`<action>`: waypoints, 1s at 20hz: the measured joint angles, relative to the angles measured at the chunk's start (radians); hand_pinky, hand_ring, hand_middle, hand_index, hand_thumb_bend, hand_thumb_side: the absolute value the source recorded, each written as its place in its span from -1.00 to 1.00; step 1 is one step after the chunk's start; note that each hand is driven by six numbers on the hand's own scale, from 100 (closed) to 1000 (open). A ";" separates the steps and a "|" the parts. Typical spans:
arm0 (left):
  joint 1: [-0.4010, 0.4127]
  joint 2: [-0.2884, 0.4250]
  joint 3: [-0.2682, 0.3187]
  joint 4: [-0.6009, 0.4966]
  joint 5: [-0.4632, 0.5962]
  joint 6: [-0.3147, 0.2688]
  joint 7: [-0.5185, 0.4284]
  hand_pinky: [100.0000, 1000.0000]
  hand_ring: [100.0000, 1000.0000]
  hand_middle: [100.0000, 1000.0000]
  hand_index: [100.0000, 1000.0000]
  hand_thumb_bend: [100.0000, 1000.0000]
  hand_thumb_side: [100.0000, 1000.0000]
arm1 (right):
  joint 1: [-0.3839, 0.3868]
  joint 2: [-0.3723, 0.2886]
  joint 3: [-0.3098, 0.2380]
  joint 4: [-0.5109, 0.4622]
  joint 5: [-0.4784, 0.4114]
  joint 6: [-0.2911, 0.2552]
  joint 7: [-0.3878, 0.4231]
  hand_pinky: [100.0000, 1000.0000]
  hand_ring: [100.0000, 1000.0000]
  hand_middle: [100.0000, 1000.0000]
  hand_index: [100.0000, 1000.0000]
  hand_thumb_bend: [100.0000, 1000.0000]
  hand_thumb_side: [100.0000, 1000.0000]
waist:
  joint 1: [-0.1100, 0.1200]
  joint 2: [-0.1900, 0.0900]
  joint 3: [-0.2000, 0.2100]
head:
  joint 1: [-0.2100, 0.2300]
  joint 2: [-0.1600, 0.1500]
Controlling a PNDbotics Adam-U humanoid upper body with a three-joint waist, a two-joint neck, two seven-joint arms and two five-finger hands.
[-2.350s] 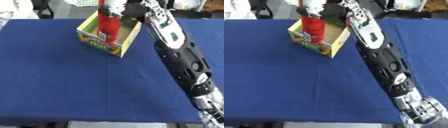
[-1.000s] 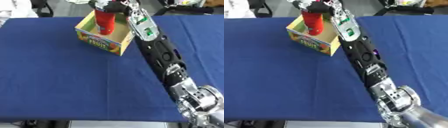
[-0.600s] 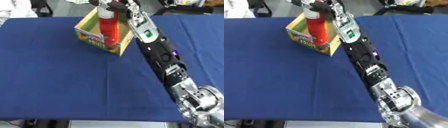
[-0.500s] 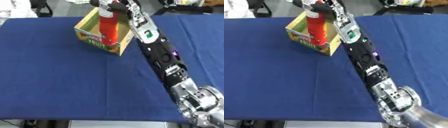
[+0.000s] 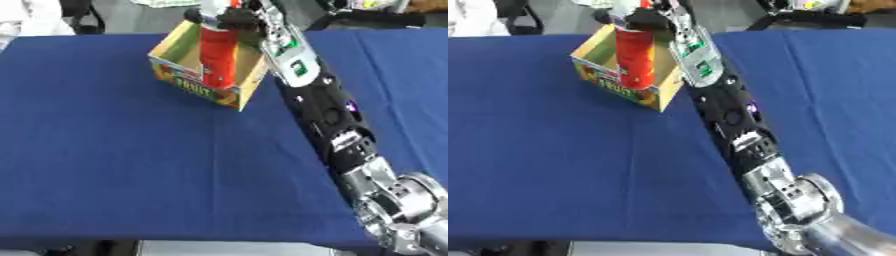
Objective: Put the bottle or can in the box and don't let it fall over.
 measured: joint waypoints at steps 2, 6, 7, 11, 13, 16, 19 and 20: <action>0.000 -0.001 0.000 0.001 0.000 0.000 0.000 0.38 1.00 0.79 0.65 -0.12 0.75 | 0.000 0.001 0.001 -0.005 -0.046 -0.003 -0.020 0.60 0.97 0.82 -0.36 0.10 -1.00 | 0.000 0.000 0.001 | 0.000 0.000; 0.000 -0.003 0.000 0.003 0.000 0.000 0.000 0.38 1.00 0.79 0.65 -0.13 0.75 | 0.000 0.002 0.013 -0.012 -0.129 -0.007 -0.047 0.59 0.96 0.82 -0.40 -0.08 -0.86 | -0.002 0.000 0.001 | -0.002 0.000; 0.000 -0.003 0.000 0.003 0.001 0.000 0.000 0.38 1.00 0.79 0.65 -0.12 0.75 | -0.001 0.002 0.015 -0.016 -0.147 -0.005 -0.055 0.59 0.96 0.82 -0.40 -0.13 -0.84 | -0.004 0.000 0.002 | -0.003 0.000; 0.000 -0.003 0.000 0.004 0.002 0.001 -0.001 0.38 1.00 0.79 0.65 -0.13 0.75 | -0.004 0.007 0.019 -0.027 -0.211 0.011 -0.084 0.58 0.96 0.82 -0.41 -0.25 -0.86 | -0.004 0.000 0.002 | -0.004 0.000; 0.000 -0.003 0.000 0.004 0.003 0.001 -0.001 0.38 1.00 0.79 0.65 -0.12 0.76 | -0.010 0.010 0.019 -0.032 -0.236 0.020 -0.099 0.58 0.96 0.83 -0.40 -0.25 -0.86 | -0.004 0.000 0.002 | -0.004 0.000; 0.000 -0.003 0.000 0.004 0.003 0.001 -0.003 0.38 1.00 0.79 0.65 -0.12 0.76 | -0.016 0.013 0.019 -0.036 -0.247 0.024 -0.128 0.58 0.96 0.84 -0.39 -0.19 -0.84 | -0.003 0.000 0.002 | -0.005 0.000; 0.000 -0.003 0.000 0.004 0.003 0.001 -0.005 0.38 1.00 0.79 0.65 -0.13 0.76 | -0.020 0.022 0.018 -0.032 -0.232 0.020 -0.145 0.58 0.97 0.86 -0.39 -0.16 -0.85 | -0.002 0.000 0.002 | -0.007 0.000; 0.000 -0.003 0.000 0.004 0.003 0.001 -0.005 0.38 1.00 0.79 0.65 -0.13 0.76 | -0.020 0.024 0.018 -0.026 -0.222 0.017 -0.148 0.58 0.97 0.86 -0.39 -0.15 -0.85 | -0.002 0.000 0.003 | -0.008 0.000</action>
